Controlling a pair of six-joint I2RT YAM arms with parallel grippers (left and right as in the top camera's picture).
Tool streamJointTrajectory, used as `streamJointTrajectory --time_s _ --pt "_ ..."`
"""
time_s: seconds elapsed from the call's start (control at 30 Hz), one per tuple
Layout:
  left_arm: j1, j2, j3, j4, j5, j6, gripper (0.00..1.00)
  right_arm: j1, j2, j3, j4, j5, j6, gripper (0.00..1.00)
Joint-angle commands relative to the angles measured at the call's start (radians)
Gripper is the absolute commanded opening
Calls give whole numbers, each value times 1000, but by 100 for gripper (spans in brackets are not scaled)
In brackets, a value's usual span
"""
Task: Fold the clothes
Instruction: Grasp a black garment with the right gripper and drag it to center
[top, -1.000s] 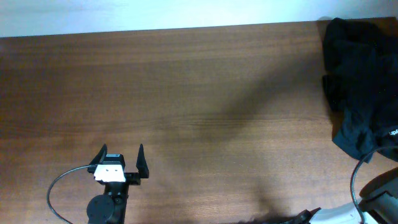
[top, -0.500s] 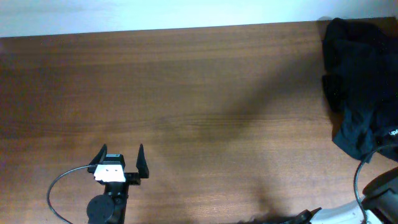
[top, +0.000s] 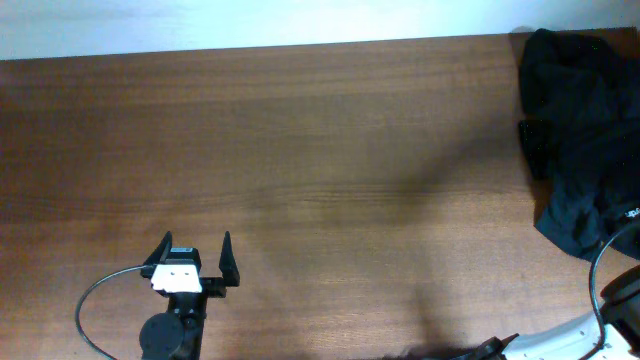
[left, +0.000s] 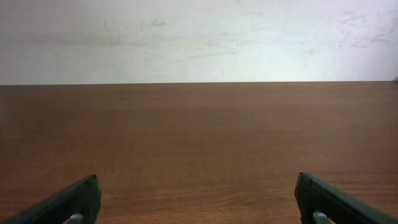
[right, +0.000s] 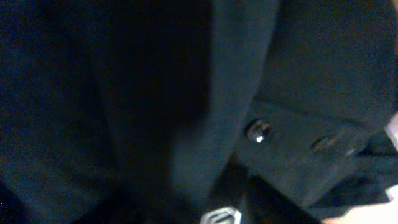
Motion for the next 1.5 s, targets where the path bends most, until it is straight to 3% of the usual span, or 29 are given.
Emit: streamJointTrajectory --time_s 0.0,0.17,0.43,0.73,1.1,1.47 --pt "5 -8 -7 2 3 15 99 -3 2 13 6 -56 2 37" --pt "5 -8 -7 2 3 15 99 0 -7 17 0 -208 2 21" --pt "5 -8 -7 2 3 15 99 58 -115 21 -1 -217 -2 5" --pt "5 -8 -8 2 3 15 99 190 -332 23 -23 -214 -64 4" --pt "5 -8 -7 2 3 15 99 601 -612 23 -99 -213 -320 4" --pt "5 -8 -7 2 3 15 99 1075 -597 22 -248 -213 -391 4"
